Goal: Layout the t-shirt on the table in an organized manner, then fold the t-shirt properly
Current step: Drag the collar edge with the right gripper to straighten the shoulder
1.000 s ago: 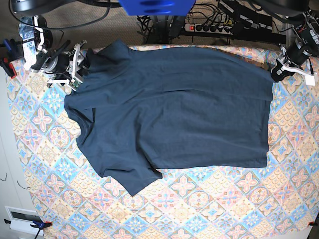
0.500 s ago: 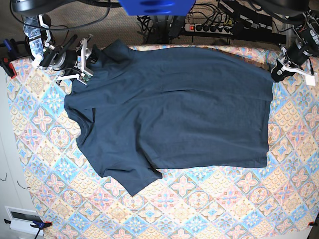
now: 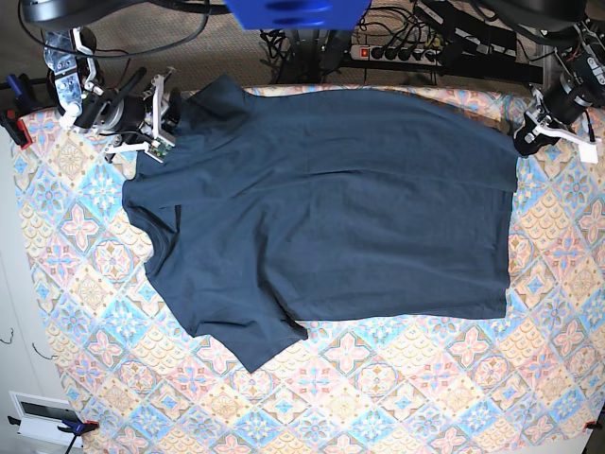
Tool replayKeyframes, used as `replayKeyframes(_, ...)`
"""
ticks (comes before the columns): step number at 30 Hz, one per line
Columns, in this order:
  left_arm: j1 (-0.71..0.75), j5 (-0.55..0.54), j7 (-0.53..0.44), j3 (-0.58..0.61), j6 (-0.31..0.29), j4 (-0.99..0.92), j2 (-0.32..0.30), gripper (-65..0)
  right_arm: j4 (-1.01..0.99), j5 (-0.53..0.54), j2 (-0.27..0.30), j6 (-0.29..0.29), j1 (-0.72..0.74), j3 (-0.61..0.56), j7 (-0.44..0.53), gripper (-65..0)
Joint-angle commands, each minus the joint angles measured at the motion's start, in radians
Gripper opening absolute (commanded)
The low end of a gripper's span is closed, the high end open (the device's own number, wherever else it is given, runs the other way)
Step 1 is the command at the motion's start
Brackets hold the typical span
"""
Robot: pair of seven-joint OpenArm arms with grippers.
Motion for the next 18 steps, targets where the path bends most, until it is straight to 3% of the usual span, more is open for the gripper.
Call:
replayKeyframes(1, -0.001, -0.017, -0.010, -0.007, -0.004, 0.013, -0.018, -65.0, 0.018, 0.005, 0.015, 0.003, 0.005, 0.009, 0.016, -60.4)
replayKeyframes(8, 0.008, -0.019, -0.001, -0.007, -0.004, 0.017, -0.022, -65.0, 0.067, 0.017, 0.018, 0.003, 0.002, 0.018, 0.062, -60.9)
replayKeyframes(13, 0.065, -0.020, 0.027, -0.008, -0.004, 0.017, -0.053, -65.0, 0.068, 0.275, 0.032, 0.003, 0.000, 0.047, 0.071, -60.9)
replayKeyframes(18, 0.091, -0.025, 0.027, -0.013, -0.004, 0.017, -0.056, -65.0, 0.071, 0.433, 0.064, 0.003, 0.000, 0.105, 0.069, -60.9)
